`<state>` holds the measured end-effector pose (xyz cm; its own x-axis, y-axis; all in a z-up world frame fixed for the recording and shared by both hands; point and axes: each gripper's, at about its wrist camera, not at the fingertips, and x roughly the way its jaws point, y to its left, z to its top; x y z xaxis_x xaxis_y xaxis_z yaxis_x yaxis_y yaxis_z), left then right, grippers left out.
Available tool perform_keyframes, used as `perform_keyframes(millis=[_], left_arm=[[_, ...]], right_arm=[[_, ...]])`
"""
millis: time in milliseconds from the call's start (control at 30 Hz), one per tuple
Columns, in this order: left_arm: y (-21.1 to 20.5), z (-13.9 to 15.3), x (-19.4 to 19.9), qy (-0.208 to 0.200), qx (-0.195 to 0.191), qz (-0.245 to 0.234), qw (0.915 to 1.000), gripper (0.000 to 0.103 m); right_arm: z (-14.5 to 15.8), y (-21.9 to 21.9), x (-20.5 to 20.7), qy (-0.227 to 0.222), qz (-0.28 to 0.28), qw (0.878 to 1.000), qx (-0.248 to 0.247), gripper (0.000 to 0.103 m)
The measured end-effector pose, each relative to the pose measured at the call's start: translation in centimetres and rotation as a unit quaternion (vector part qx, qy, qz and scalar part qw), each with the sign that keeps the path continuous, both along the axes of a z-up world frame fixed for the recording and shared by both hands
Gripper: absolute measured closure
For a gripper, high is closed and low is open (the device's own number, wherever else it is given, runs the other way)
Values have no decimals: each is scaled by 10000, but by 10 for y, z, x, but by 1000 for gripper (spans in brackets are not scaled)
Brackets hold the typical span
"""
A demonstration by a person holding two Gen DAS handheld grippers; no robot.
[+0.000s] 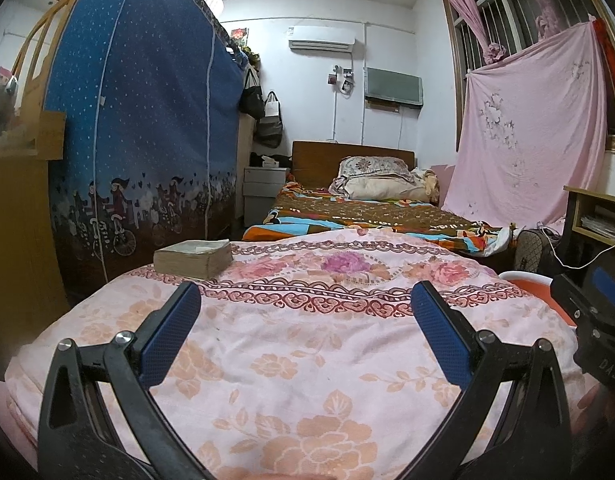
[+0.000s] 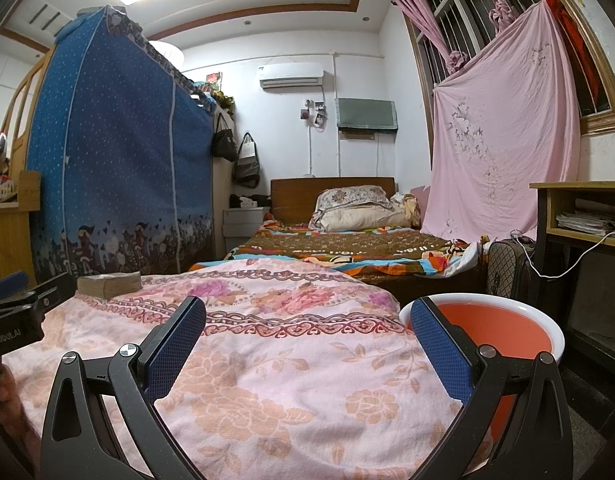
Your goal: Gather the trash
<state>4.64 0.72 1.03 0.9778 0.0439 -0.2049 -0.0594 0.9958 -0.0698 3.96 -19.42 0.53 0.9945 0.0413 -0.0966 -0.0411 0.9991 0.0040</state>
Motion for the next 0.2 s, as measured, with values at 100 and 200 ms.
perform_keyframes(millis=[100,200], left_arm=[[-2,0,0,8,-4,4,10000,11],[-3,0,0,40,-16,-4,10000,12]], right_arm=[[-1,0,-1,8,6,10000,-2,0],[-2,0,1,19,11,10000,-6,0]])
